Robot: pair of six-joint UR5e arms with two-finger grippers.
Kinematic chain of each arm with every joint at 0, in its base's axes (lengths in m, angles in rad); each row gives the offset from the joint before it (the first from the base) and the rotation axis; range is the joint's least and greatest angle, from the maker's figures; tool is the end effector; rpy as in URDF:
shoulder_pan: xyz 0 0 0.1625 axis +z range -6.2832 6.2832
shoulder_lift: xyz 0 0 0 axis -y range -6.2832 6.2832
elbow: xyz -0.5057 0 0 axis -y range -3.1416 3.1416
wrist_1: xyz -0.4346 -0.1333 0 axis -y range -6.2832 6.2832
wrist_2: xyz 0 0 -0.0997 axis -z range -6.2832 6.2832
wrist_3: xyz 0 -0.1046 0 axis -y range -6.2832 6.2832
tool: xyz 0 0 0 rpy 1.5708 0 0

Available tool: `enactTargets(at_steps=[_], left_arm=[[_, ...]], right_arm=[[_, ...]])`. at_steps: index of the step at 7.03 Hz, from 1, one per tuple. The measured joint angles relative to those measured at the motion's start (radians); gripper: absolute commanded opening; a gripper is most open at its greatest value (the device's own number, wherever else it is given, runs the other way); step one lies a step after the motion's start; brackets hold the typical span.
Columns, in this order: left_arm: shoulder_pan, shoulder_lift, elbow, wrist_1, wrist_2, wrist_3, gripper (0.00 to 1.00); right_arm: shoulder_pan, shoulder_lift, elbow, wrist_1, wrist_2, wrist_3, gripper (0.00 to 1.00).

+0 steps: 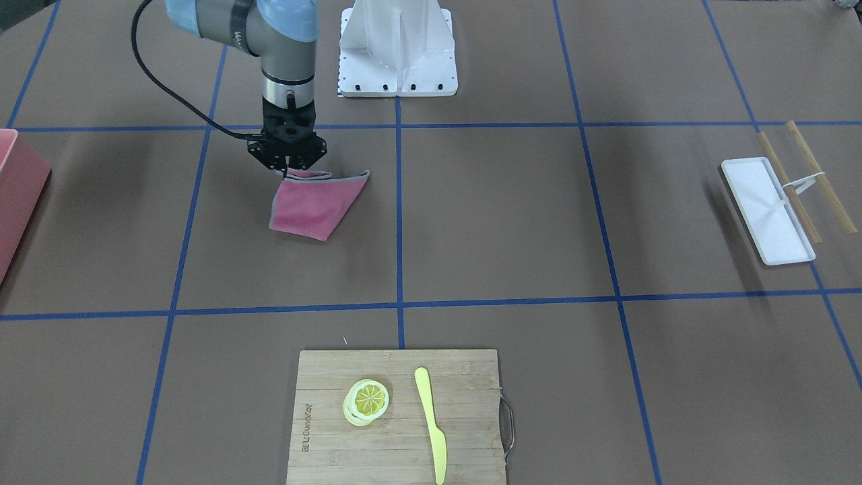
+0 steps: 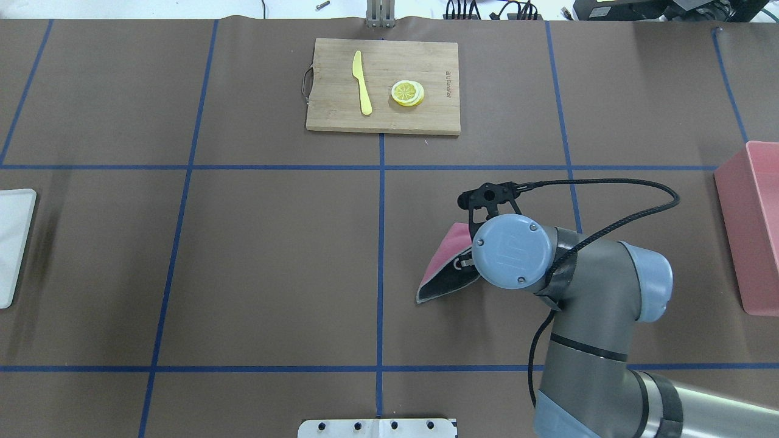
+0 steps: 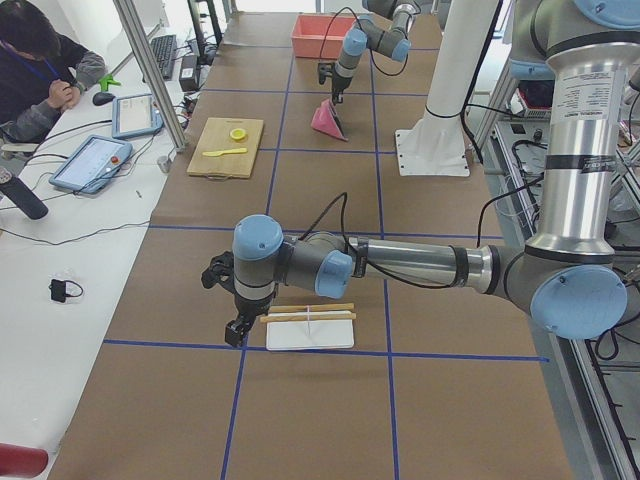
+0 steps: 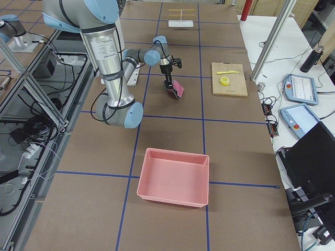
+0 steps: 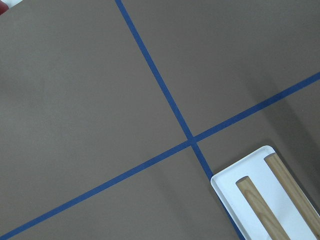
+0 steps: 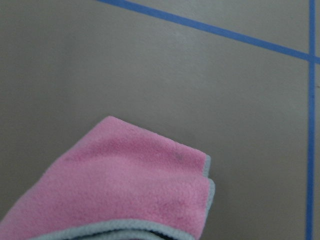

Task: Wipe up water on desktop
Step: 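Wipe the cloth across the table with the right gripper toward the cutting board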

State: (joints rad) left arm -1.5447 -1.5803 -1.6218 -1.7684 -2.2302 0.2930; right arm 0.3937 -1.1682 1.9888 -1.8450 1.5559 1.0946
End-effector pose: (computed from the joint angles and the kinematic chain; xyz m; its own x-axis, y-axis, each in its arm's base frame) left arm -0.0547 -0.5577 0.6964 0.7452 0.4486 -0.4934 -0.2512 0.8742 0.4155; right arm -0.5337 -0.3677 0.3474 0.8804 -0.1306 0.4560 0.0145 0.9683 0.2495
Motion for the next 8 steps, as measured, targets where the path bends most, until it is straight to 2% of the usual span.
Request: enactTargets(at_steps=[5, 7, 8], left_arm=[[0.000, -0.001, 0.000, 0.000, 0.000, 0.000, 0.99], [0.001, -0.002, -0.001, 0.000, 0.000, 0.000, 0.99], [0.001, -0.002, -0.001, 0.000, 0.000, 0.000, 0.99]], right_arm=[[0.029, -0.320, 0.168, -0.121, -0.013, -0.098, 0.00], [-0.009, -0.317, 0.190, -0.177, -0.040, -0.083, 0.00], [-0.029, -0.258, 0.182, -0.189, -0.041, -0.061, 0.00]])
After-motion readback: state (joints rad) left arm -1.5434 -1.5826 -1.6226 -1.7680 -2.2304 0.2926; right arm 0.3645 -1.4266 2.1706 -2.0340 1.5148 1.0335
